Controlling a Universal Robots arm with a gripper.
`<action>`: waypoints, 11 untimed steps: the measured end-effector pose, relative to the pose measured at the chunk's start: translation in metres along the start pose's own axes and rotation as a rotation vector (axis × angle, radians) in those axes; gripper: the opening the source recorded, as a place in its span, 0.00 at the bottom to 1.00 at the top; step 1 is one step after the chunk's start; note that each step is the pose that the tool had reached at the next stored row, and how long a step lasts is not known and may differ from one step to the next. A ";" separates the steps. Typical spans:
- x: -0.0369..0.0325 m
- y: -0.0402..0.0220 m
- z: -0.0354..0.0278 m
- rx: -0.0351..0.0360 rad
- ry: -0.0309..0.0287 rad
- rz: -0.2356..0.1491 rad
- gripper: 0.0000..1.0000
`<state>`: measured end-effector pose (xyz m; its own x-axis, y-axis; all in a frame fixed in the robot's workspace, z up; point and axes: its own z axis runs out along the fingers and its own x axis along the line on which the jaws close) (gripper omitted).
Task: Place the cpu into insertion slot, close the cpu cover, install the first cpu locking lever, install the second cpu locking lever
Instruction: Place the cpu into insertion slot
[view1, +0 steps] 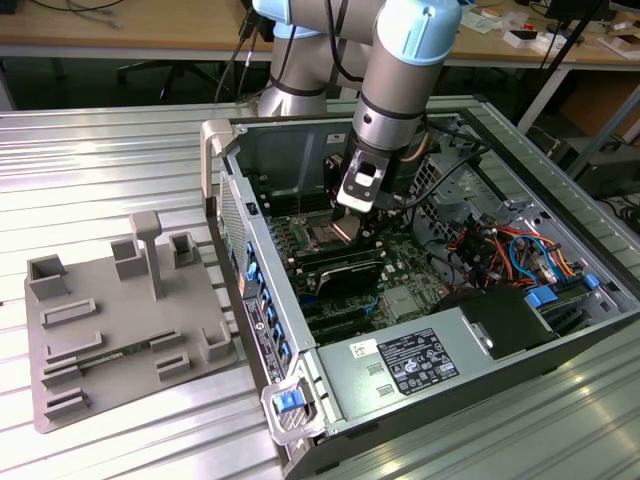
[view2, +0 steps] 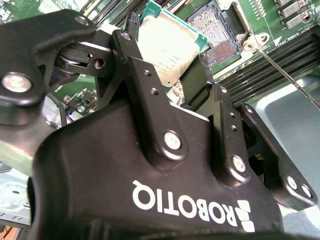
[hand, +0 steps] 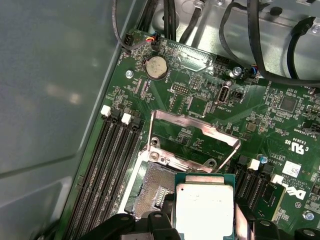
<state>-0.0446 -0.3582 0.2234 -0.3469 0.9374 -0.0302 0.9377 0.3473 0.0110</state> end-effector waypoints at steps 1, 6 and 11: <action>0.0000 0.0000 0.0001 0.0000 0.0000 0.000 0.55; 0.0000 0.0000 0.0005 0.0001 -0.0001 0.003 0.55; 0.0000 0.0000 0.0010 0.0006 -0.0002 0.019 0.55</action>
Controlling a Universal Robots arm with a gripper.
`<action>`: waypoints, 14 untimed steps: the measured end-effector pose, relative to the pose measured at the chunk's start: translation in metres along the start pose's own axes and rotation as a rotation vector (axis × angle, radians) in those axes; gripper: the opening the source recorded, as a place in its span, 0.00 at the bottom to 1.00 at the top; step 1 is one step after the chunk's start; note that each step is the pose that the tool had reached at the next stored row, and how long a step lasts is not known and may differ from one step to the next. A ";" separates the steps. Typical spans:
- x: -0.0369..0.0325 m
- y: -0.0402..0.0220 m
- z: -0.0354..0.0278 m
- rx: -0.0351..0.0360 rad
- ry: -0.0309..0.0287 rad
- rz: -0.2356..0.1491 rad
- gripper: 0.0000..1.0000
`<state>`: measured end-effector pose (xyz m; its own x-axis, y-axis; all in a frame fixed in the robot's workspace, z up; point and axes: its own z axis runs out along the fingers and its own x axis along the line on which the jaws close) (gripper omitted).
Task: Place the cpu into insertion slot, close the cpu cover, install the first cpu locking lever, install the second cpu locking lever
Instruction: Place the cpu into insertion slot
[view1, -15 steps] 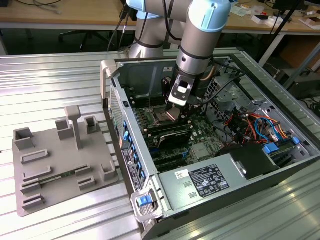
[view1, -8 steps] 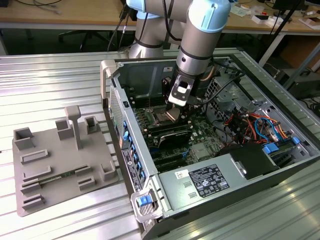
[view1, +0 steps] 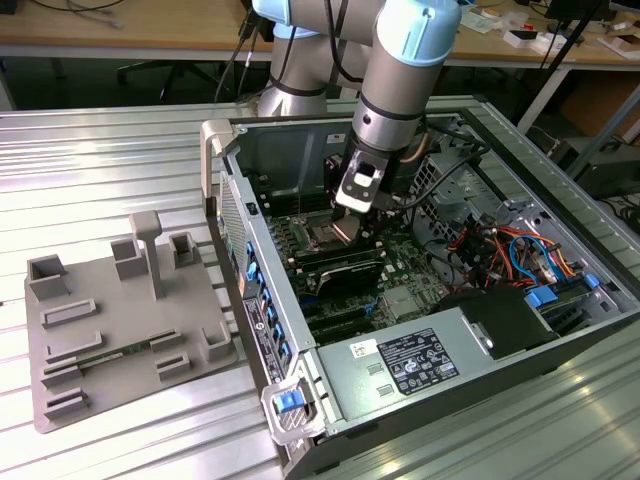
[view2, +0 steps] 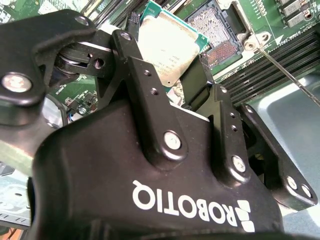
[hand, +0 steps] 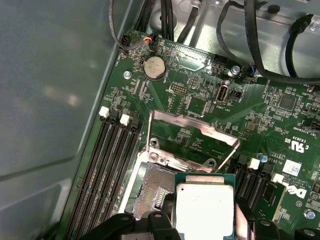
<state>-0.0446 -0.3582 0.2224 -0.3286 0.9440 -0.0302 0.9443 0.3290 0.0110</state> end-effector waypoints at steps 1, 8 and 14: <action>0.0000 0.0000 0.0000 0.0001 0.0000 0.003 0.55; 0.0000 0.0000 0.0001 0.0009 -0.0004 0.028 0.55; 0.0000 0.0000 0.0001 0.0016 -0.0007 0.049 0.55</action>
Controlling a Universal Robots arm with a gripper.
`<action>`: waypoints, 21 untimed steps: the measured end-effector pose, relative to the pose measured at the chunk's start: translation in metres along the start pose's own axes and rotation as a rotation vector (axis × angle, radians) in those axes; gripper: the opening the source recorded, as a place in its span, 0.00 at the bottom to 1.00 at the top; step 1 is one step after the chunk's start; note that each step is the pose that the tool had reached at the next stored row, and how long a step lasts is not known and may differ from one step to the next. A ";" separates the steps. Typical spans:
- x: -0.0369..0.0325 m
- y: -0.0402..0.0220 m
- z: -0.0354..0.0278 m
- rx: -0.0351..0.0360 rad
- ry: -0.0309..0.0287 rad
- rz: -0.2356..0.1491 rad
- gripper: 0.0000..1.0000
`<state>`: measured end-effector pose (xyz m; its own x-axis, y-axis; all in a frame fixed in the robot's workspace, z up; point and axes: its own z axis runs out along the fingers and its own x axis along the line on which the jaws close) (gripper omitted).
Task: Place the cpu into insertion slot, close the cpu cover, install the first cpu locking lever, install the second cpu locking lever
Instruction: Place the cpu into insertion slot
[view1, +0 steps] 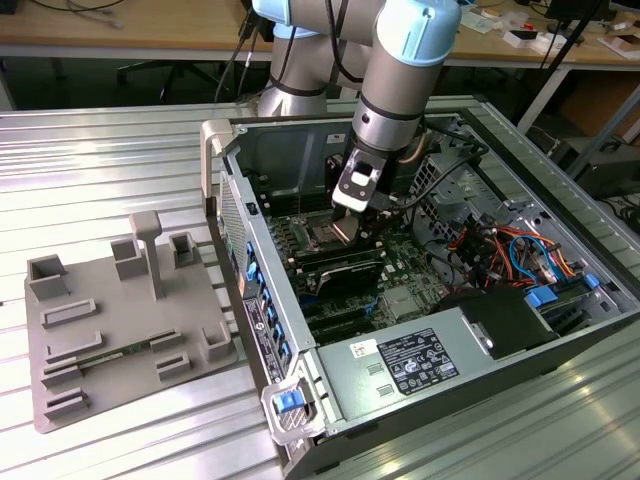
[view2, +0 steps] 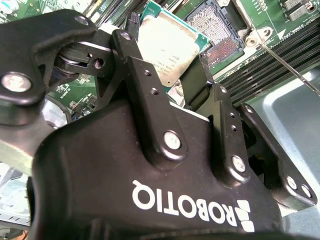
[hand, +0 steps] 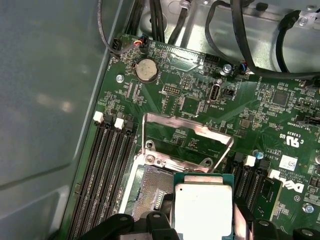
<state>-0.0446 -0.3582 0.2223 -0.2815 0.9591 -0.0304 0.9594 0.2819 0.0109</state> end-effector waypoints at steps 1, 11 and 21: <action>0.0000 0.0000 0.0000 0.0000 0.0000 0.002 0.55; 0.0000 0.0000 0.0001 0.0006 -0.0002 0.020 0.55; 0.0000 0.0000 0.0001 0.0012 -0.0004 0.040 0.55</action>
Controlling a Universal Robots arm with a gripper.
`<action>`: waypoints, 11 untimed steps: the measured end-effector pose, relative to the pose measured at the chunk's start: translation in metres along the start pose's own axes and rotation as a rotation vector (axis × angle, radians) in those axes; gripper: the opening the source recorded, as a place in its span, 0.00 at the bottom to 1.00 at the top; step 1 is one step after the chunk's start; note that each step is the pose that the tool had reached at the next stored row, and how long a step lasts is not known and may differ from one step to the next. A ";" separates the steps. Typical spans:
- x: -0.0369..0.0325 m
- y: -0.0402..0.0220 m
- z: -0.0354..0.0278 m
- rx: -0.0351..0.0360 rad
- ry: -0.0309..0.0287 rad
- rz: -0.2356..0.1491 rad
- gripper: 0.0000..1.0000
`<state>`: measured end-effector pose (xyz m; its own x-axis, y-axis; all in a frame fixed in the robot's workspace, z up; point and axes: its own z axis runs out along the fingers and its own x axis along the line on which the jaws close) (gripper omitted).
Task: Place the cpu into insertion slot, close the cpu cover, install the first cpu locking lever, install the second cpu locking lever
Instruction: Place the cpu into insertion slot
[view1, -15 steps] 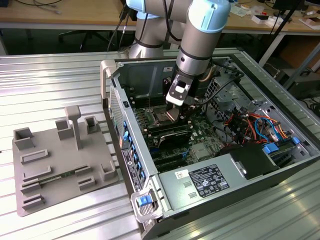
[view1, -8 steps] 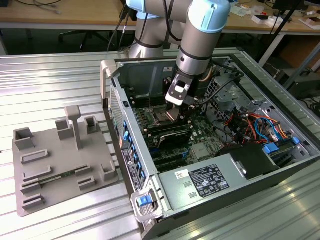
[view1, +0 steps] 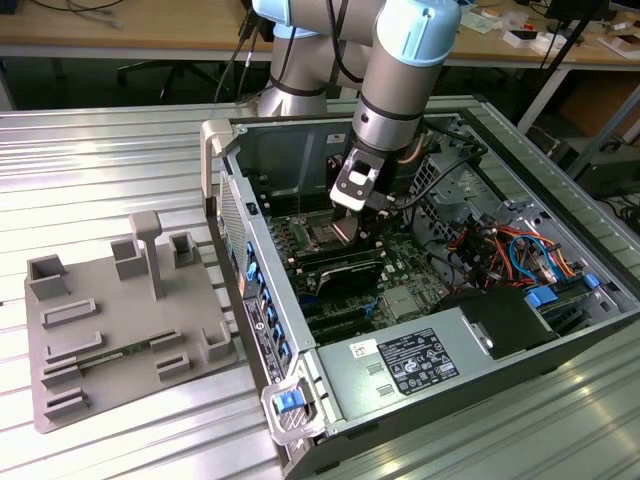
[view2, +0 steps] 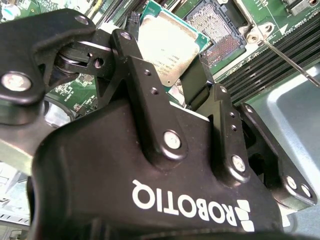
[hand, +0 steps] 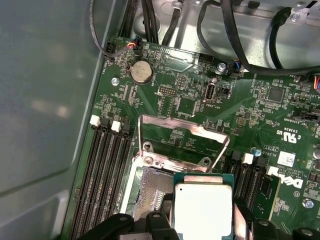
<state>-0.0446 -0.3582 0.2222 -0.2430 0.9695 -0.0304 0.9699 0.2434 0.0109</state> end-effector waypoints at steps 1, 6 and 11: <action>0.0000 0.0000 0.0000 0.0000 0.0000 0.002 0.55; 0.0000 0.0000 0.0000 0.0003 -0.0001 0.011 0.55; 0.0000 0.0000 0.0001 0.0005 -0.0001 0.018 0.55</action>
<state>-0.0446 -0.3582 0.2221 -0.2253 0.9738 -0.0303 0.9741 0.2258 0.0109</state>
